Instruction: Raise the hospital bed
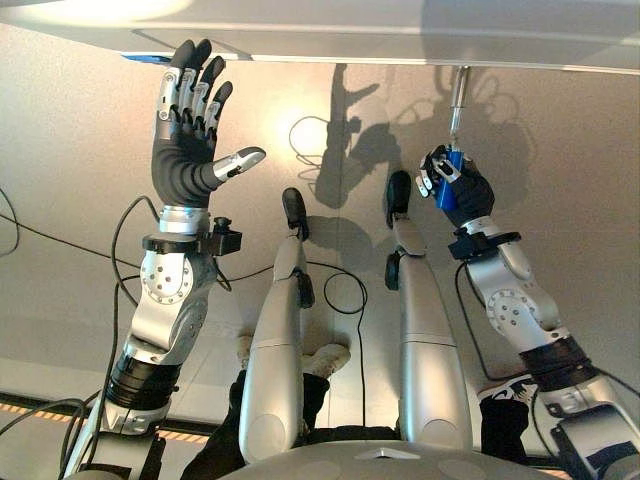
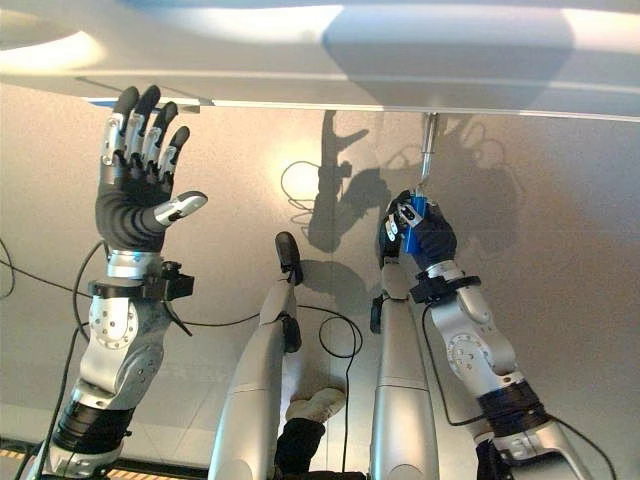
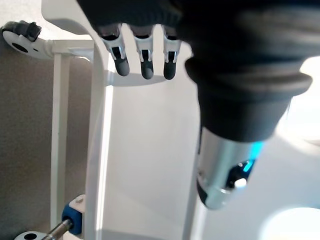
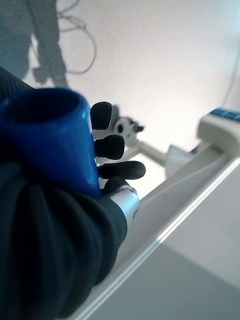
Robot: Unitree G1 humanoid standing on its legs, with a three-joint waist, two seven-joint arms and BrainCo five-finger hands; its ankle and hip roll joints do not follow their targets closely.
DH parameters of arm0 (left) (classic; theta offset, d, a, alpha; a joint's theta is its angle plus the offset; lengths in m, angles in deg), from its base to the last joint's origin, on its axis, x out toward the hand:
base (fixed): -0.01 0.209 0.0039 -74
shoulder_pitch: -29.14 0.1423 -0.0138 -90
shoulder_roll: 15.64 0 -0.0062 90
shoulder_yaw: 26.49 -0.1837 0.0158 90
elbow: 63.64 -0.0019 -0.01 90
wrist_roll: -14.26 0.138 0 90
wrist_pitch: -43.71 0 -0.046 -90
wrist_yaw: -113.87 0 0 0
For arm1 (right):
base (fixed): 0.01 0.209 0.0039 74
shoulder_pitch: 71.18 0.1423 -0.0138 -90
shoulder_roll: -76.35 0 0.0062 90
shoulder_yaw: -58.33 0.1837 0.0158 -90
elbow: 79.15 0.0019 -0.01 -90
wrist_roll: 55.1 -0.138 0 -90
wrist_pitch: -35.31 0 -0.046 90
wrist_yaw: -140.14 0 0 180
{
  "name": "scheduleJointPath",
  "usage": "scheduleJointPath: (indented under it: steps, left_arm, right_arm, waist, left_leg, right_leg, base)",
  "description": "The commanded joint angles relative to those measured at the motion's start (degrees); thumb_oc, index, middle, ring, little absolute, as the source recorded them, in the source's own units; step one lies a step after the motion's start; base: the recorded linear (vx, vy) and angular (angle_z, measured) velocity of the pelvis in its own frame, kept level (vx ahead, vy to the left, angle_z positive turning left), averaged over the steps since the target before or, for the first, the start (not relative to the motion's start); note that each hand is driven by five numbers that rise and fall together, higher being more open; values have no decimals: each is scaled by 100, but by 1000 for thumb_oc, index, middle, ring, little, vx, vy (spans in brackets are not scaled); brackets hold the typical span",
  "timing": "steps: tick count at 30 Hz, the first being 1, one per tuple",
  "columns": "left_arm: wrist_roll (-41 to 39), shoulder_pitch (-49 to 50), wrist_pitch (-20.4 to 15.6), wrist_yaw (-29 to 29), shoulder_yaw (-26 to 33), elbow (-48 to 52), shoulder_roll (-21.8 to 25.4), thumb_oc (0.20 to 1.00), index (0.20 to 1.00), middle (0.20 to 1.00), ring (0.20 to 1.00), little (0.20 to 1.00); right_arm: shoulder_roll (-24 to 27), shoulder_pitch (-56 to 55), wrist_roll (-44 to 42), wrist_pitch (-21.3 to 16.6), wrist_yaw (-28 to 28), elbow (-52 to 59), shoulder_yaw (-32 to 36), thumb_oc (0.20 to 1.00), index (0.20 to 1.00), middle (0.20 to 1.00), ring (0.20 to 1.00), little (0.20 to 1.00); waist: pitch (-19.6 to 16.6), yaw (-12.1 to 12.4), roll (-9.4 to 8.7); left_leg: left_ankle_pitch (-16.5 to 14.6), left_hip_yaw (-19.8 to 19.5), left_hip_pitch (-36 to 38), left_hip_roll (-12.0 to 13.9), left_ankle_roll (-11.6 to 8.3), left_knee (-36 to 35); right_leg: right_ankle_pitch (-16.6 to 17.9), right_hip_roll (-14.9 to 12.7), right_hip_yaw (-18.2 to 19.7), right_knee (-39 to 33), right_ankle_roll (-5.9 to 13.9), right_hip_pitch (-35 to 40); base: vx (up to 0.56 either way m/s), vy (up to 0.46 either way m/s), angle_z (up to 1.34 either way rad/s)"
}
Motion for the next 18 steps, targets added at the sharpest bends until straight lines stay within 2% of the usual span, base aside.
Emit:
scheduleJointPath:
  steps: [1,4,6,7,8,11,12,16,18]
  left_arm:
    - [-91,158,-582,-83,288,601,-8,1000,1000,1000,1000,1000]
    - [-95,-68,-719,-85,150,489,-106,1000,1000,1000,1000,1000]
    - [-64,-166,-754,-122,65,424,-77,1000,1000,1000,1000,1000]
    - [-63,-193,-759,-121,70,420,-81,1000,1000,1000,1000,1000]
    - [-9,-256,-756,-129,-75,420,-37,1000,1000,1000,1000,1000]
    - [37,-268,-741,-124,-140,459,-2,1000,1000,1000,1000,1000]
    - [40,-248,-726,-137,-281,489,92,1000,1000,1000,1000,1000]
    - [62,-250,-708,-104,-323,543,178,1000,1000,1000,1000,1000]
    - [98,-271,-667,-71,-434,567,291,1000,1000,1000,1000,1000]
  right_arm:
    - [-97,400,677,-2365,1180,402,2038,200,200,200,200,200]
    - [-45,843,1629,-2600,2146,-442,2308,200,200,200,200,200]
    - [166,1018,1978,-2478,2475,-1155,2351,200,200,200,200,200]
    - [181,1056,1982,-2486,2483,-1176,2349,200,200,200,200,200]
    - [377,1260,2149,-2366,2778,-1965,2331,200,200,200,200,200]
    - [604,1470,2224,-2200,2830,-2521,2228,200,200,200,200,200]
    - [888,1671,2214,-1995,2915,-3260,2126,200,200,200,200,200]
    - [1127,1865,2015,-1908,2777,-3728,1953,200,200,200,200,200]
    - [1316,2020,1812,-1712,2599,-4393,1779,200,200,200,200,200]
  waist:
    - [-143,-251,-58]
    - [-143,-188,66]
    - [-143,-137,139]
    - [-143,-138,142]
    - [-143,-84,190]
    - [-143,-44,230]
    - [-143,11,253]
    - [-143,34,283]
    - [-143,67,296]
  left_leg:
    - [-480,-37,176,30,-44,421]
    - [-438,-62,88,20,-46,420]
    - [-481,-94,102,13,-45,433]
    - [-435,-90,51,11,-42,430]
    - [-486,-104,54,-4,-33,449]
    - [-440,-83,-40,-10,-25,449]
    - [-432,-95,-71,-19,-17,460]
    - [-432,-74,-117,-17,-18,468]
    - [-436,-52,-149,-26,-26,479]
  right_leg:
    - [99,174,-17,-580,641,509]
    - [104,168,-1,-513,624,382]
    - [18,159,-17,-424,632,365]
    - [70,159,-13,-438,625,318]
    - [6,157,-29,-388,629,309]
    - [68,151,-31,-403,629,221]
    - [89,138,-41,-400,631,187]
    - [96,133,-47,-398,631,150]
    - [105,123,-52,-396,634,124]
  base:
    - [4,-45,-2]
    - [-7,-8,1]
    - [0,0,0]
    - [0,0,0]
    - [0,0,0]
    - [-9,6,-4]
    - [-6,17,-8]
    - [4,18,-2]
    - [1,50,1]
